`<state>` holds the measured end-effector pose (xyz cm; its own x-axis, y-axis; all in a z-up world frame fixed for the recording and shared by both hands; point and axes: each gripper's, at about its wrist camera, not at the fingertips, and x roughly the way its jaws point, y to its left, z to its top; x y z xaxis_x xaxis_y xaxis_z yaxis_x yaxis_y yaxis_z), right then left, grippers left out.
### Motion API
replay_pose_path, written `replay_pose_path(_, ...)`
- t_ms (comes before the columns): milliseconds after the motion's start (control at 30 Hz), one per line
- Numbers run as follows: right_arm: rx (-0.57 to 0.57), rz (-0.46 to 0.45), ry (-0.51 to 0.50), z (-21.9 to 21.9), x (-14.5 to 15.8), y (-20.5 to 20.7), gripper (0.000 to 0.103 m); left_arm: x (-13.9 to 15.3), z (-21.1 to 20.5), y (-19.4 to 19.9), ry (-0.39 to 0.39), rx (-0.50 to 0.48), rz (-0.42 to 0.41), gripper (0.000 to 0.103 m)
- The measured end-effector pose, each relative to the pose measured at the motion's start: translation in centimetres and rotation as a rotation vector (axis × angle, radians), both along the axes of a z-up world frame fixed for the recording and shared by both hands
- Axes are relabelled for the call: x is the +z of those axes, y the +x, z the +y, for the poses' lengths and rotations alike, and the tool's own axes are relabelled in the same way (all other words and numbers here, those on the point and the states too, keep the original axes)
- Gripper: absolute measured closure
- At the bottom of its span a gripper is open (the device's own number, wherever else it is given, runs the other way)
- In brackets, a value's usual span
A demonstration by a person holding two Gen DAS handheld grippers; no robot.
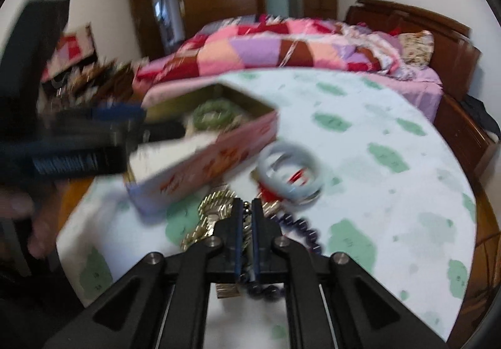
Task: Organize jewelry
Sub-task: 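Grasp the gold chain with the right gripper and lift it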
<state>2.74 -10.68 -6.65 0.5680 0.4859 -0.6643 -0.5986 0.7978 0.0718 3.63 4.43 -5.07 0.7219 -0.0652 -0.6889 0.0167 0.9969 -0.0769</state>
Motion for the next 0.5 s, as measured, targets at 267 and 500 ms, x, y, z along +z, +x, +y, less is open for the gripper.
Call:
replay_pose_path(267, -0.118, -0.092, 0.120, -3.6, 4.6, -0.2, 0.096, -0.5, -1.1, 0.0, 0.002, -0.041, 0.008, 0.031)
replay_pose_path(500, -0.157, -0.149, 0.154, -4.8, 7.0, -0.2, 0.096, -0.9, -1.8, -0.1, 0.008, -0.074, 0.011, 0.031)
